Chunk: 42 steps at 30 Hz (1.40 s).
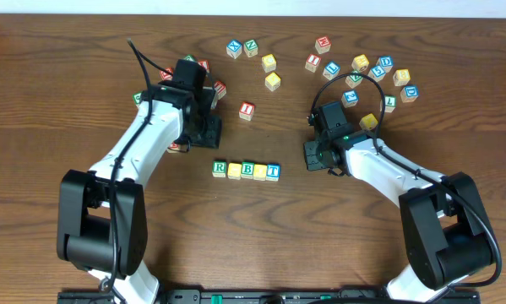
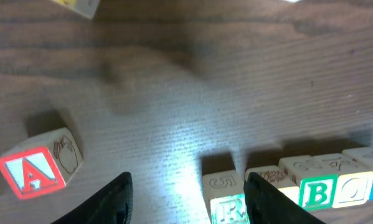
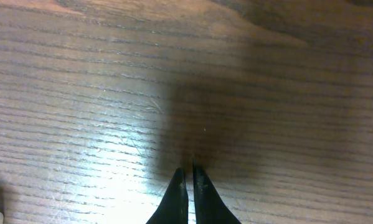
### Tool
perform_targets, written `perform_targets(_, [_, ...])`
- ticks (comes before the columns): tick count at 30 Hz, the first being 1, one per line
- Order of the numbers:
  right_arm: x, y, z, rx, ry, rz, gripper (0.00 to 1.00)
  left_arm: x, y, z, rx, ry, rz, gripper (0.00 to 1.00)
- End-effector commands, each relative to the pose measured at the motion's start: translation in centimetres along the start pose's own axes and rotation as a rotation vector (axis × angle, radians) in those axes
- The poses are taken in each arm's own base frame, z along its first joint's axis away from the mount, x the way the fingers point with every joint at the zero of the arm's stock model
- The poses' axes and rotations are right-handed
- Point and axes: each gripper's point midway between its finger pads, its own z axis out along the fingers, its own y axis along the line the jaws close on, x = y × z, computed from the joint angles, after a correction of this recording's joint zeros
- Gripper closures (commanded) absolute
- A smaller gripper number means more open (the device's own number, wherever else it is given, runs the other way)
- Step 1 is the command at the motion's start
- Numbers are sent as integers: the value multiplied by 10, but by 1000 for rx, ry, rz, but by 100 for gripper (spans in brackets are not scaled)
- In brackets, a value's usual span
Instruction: Spell out ROBOT
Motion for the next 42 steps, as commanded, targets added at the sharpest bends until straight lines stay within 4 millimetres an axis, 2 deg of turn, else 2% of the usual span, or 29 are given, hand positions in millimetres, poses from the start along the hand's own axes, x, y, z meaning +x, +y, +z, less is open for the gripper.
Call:
perform_targets(1, [-3, -1, 1, -1, -2, 16, 99, 7, 8, -1, -45, 18, -25, 44])
perform_targets(4, [-3, -1, 1, -1, -2, 16, 99, 11, 10, 1, -53, 30, -31, 45])
perform_targets(13, [-2, -1, 1, 0, 1, 16, 99, 35, 14, 14, -61, 99, -58, 66])
perform_targets(16, [-2, -1, 1, 0, 1, 16, 99, 43, 15, 19, -63, 114, -67, 69])
perform_targets(22, [-2, -1, 1, 0, 1, 16, 99, 49, 17, 30, -63, 111, -85, 89])
perform_targets(30, [-2, -1, 1, 0, 1, 12, 99, 60, 19, 41, -64, 120, -97, 90])
perform_targets(39, [-2, -1, 1, 0, 1, 12, 99, 60, 17, 41, -53, 120, -97, 90])
perform_targets(42, [-2, -1, 1, -1, 1, 13, 99, 60, 10, 41, -9, 124, -99, 90])
